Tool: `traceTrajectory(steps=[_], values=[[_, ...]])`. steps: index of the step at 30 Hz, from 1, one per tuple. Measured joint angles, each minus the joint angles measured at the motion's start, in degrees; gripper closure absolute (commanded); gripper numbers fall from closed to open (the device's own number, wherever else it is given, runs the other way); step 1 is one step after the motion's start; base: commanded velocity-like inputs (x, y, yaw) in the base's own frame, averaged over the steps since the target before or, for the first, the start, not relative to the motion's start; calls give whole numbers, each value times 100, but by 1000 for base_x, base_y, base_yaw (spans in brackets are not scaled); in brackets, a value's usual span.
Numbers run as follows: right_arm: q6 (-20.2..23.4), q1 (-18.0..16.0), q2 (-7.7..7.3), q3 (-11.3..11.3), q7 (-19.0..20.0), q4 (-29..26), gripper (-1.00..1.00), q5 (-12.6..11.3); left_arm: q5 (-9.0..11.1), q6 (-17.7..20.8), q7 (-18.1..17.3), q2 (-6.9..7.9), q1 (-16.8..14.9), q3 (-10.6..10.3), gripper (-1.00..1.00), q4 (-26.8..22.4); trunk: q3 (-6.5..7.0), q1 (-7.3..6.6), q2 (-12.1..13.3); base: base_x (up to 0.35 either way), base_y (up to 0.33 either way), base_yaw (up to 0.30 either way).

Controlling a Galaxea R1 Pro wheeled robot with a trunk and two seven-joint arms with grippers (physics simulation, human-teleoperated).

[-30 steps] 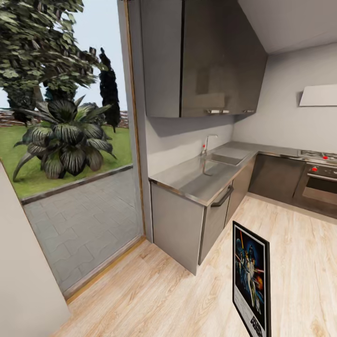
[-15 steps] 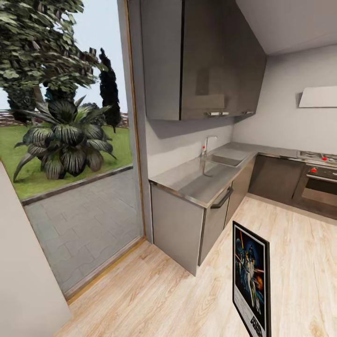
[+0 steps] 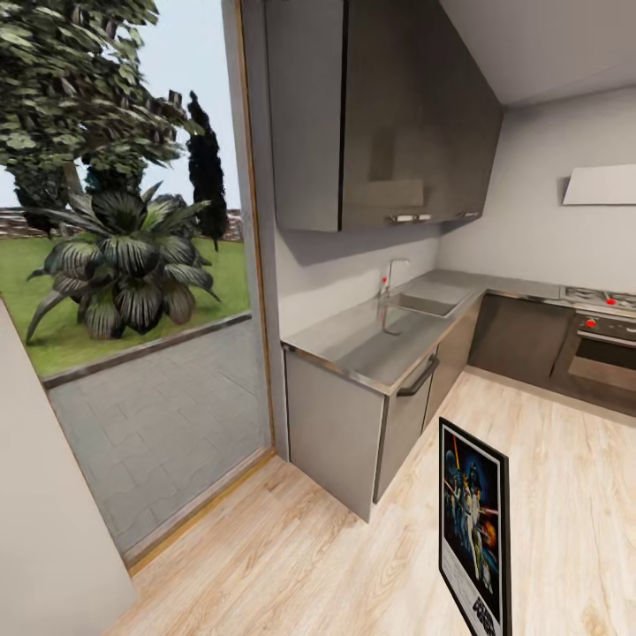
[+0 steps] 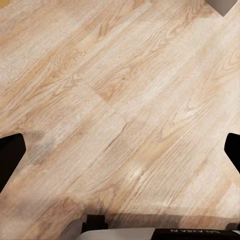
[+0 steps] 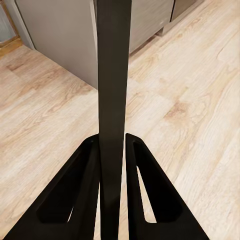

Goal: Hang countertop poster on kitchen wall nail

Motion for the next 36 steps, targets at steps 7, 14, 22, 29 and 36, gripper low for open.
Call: traceTrajectory(steps=[7, 14, 22, 29, 36], values=[[0, 0, 0, 0, -2, 7, 100, 0, 2, 7, 0, 2, 2, 6, -100, 0, 126, -154, 281, 0, 0, 0], [0, 0, 0, 0, 0, 10, 100, 0, 0, 8, 0, 2, -1, 9, -100, 0, 252, -308, 563, 0, 0, 0], [0, 0, 0, 0, -2, 10, 100, 0, 0, 8, 0, 2, 0, 9, -100, 0, 396, -484, 884, 0, 0, 0], [0, 0, 0, 0, -2, 10, 100, 0, 0, 15, 0, 2, 0, 9, -100, 1, 522, -638, 1165, 0, 0, 0], [0, 0, 0, 0, -3, 10, 100, 0, 0, 16, 0, 1, 0, 9, -100, 1, 649, -792, 1447, 0, 0, 0]])
